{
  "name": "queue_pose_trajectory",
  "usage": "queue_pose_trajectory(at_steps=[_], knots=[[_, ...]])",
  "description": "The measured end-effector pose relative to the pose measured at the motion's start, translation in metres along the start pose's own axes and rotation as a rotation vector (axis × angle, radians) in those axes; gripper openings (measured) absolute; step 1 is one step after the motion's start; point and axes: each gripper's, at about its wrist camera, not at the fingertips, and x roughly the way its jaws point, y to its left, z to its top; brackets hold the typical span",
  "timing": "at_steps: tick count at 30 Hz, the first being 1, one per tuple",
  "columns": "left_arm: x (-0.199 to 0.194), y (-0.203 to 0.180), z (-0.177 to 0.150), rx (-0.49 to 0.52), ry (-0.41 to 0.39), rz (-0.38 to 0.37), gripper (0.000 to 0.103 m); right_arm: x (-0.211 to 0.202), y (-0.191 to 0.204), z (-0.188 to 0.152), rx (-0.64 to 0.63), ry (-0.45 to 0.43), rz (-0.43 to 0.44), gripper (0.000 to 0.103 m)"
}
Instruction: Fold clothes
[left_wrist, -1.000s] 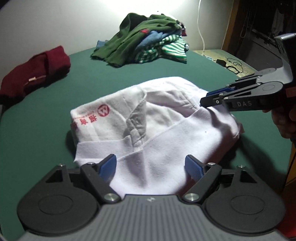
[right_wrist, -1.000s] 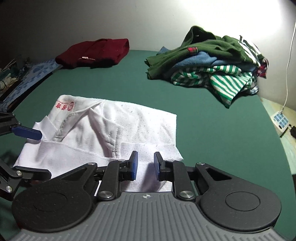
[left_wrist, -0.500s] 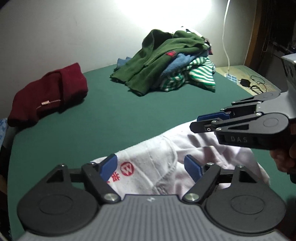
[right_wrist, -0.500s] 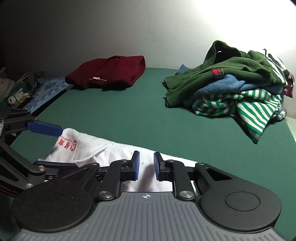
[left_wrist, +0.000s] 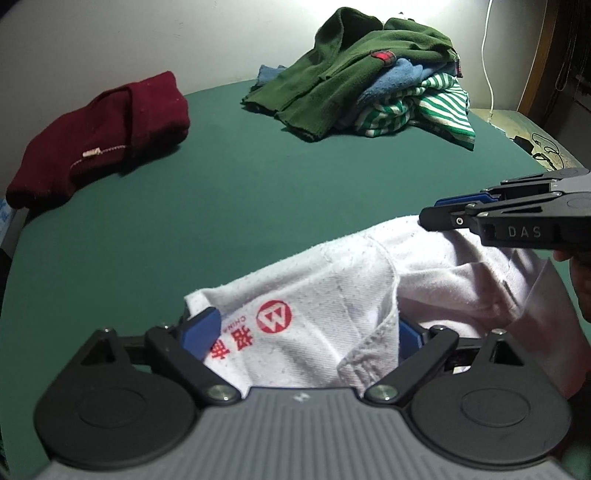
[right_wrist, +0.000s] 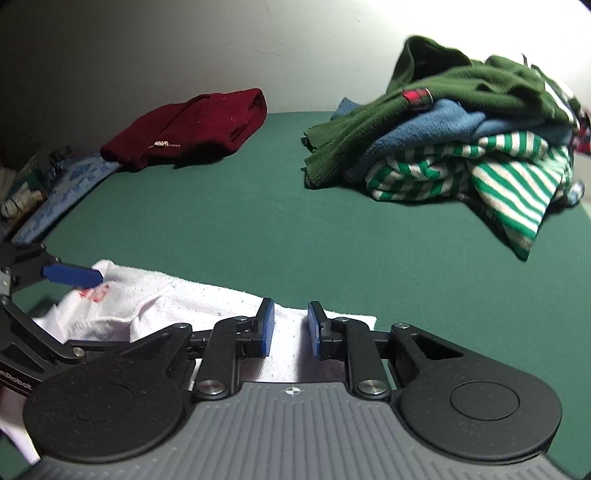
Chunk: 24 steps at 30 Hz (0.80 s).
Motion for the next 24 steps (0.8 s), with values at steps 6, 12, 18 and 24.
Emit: queue_pose_trajectory(at_steps=[6,12,18,24], knots=[[-0.035,-0.007,-0.030,-0.086,-0.021,0.050,0.098,-0.059,-0.025,-0.001,0.086,-0.027,0.014,0.038],[-0.062,-0.011,-0.065,-0.208,-0.014,0.102,0.097,-0.079,-0.053,-0.023,0.225,0.100,0.084,0.038],[-0.079,-0.012,-0.084,-0.304,-0.005,0.196,0.098,-0.083,-0.043,-0.040,0.205,0.147,0.086,0.038],[-0.078,-0.006,-0.080,-0.359,0.011,0.255,0.099,-0.088,-0.012,-0.050,0.060,0.144,0.051,0.045]])
